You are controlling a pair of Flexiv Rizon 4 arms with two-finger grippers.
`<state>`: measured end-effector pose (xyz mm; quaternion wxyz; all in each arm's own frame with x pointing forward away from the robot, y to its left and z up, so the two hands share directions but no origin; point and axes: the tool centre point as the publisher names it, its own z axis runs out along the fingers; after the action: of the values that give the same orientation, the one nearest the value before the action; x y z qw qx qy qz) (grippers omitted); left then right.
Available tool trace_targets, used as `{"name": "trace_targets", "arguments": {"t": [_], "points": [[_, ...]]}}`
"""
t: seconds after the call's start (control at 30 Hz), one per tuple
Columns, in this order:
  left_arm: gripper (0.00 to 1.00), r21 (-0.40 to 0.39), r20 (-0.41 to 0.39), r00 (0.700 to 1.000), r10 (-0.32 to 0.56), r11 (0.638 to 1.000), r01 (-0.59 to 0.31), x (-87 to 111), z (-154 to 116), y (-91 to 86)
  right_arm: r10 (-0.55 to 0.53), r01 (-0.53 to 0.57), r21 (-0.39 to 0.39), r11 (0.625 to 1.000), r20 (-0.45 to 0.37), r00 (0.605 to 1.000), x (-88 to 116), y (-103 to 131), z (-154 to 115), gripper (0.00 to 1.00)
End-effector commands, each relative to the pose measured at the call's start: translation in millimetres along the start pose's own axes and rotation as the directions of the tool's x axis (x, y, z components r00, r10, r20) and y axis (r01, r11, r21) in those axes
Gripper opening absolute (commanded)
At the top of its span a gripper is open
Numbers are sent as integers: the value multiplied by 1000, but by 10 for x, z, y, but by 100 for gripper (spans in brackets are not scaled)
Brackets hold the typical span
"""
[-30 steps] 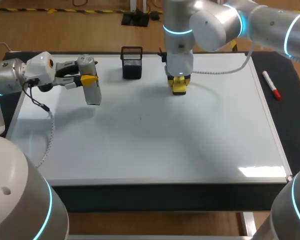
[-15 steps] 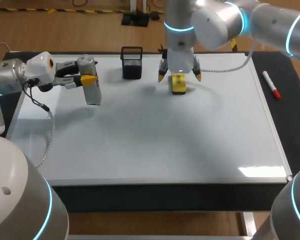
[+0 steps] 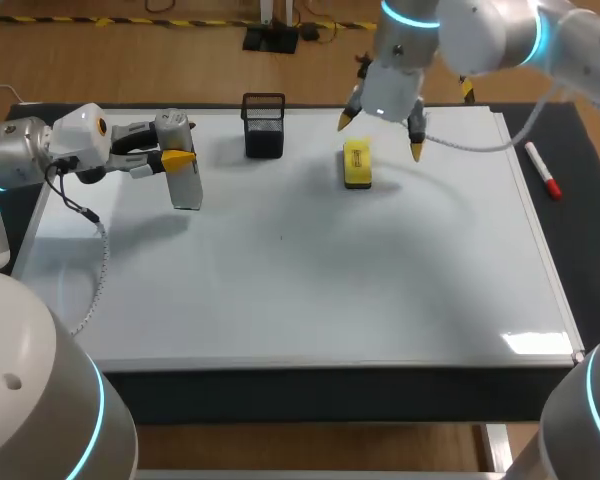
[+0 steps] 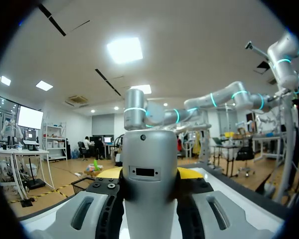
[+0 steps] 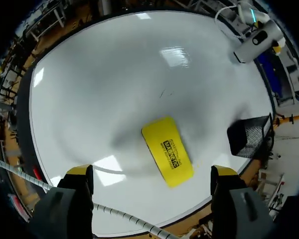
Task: Pick up the inspection probe, press it on each red-marked spot on the whiteboard one by one, put down the probe, pick up the eraser, and wipe off all the red marks.
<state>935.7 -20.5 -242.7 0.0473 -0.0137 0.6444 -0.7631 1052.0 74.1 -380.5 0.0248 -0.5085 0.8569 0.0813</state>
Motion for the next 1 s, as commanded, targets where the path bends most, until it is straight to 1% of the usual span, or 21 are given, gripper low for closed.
{"name": "trace_targets", "arguments": {"t": [0.03, 0.07, 0.13, 0.17, 0.2, 0.23, 0.27, 0.4, 0.47, 0.53, 0.57, 0.6, 0.63, 0.67, 0.8, 0.83, 0.87, 0.93, 0.97, 1.0], "points": [[0, 0, 0, 1000, 1, 1000, -1, 5, -5, -10, 205, -195, -95, 976, 109, 973, 73, -154, -84, 100], [0, 0, 0, 1000, 1, 1000, -1, 5, -5, -10, 247, -237, -105, 966, 104, 963, 86, -183, -109, 100], [0, 0, 0, 1000, 1, 1000, -1, 5, -5, -10, 310, -296, -126, 947, 120, 943, 107, -235, -166, 100], [0, 0, 0, 1000, 1, 1000, -1, 5, -5, -10, 355, -340, -137, 931, 114, 928, 121, -264, -197, 100], [0, 0, 0, 1000, 1, 1000, -1, 5, -5, -10, 380, -361, -149, 921, 129, 916, 133, -288, -230, 100], [0, 0, 0, 1000, 1, 1000, -1, 5, -5, -10, 415, -393, -165, 905, 131, 901, 145, -314, -270, 100], [0, 0, 0, 1000, 1, 1000, -1, 5, -5, -10, 460, -439, -174, 881, 110, 881, 161, -339, -307, 100], [0, 0, 0, 1000, 1, 1000, -1, 5, -5, -10, 554, -515, -223, 828, 185, 811, 248, -411, -474, 100], [0, 0, 0, 1000, 1, 1000, -1, 5, -5, -10, 589, -537, -253, 804, 216, 779, 283, -443, -554, 100], [0, 0, 0, 1000, 1, 1000, -1, 5, -5, -10, 626, -567, -275, 776, 230, 745, 320, -478, -646, 100], [0, 0, 0, 1000, 1, 1000, -1, 5, -5, -10, 635, -572, -284, 769, 247, 732, 333, -490, -690, 100], [0, 0, 0, 1000, 1, 1000, -1, 5, -5, -10, 649, -581, -298, 758, 243, 721, 343, -498, -734, 100], [0, 0, 0, 1000, 1, 1000, -1, 5, -5, -10, 665, -594, -312, 741, 221, 714, 355, -511, -769, 100], [0, 0, 0, 1000, 1, 1000, -1, 5, -5, -10, 669, -594, -315, 741, 255, 698, 374, -519, -805, 100], [0, 0, 0, 1000, 1, 1000, -1, 5, -5, -10, 720, -624, -365, 691, 278, 636, 466, -558, -914, 100], [0, 0, 0, 1000, 1, 1000, -1, 5, -5, -10, 727, -623, -377, 685, 299, 618, 493, -572, -947, 100], [0, 0, 0, 1000, 1, 1000, -1, 5, -5, -10, 739, -633, -383, 673, 297, 605, 511, -584, -974, 100], [0, 0, 0, 1000, 1, 1000, -1, 5, -5, -10, 746, -628, -403, 665, 326, 581, 540, -607, -1033, 100], [0, 0, 0, 1000, 1, 1000, -1, 5, -5, -10, 757, -639, -407, 653, 317, 572, 553, -618, -1059, 100], [0, 0, 0, 1000, 1, 1000, -1, 5, -5, -10, 761, -644, -407, 648, 325, 561, 571, -628, -1090, 100]]}}
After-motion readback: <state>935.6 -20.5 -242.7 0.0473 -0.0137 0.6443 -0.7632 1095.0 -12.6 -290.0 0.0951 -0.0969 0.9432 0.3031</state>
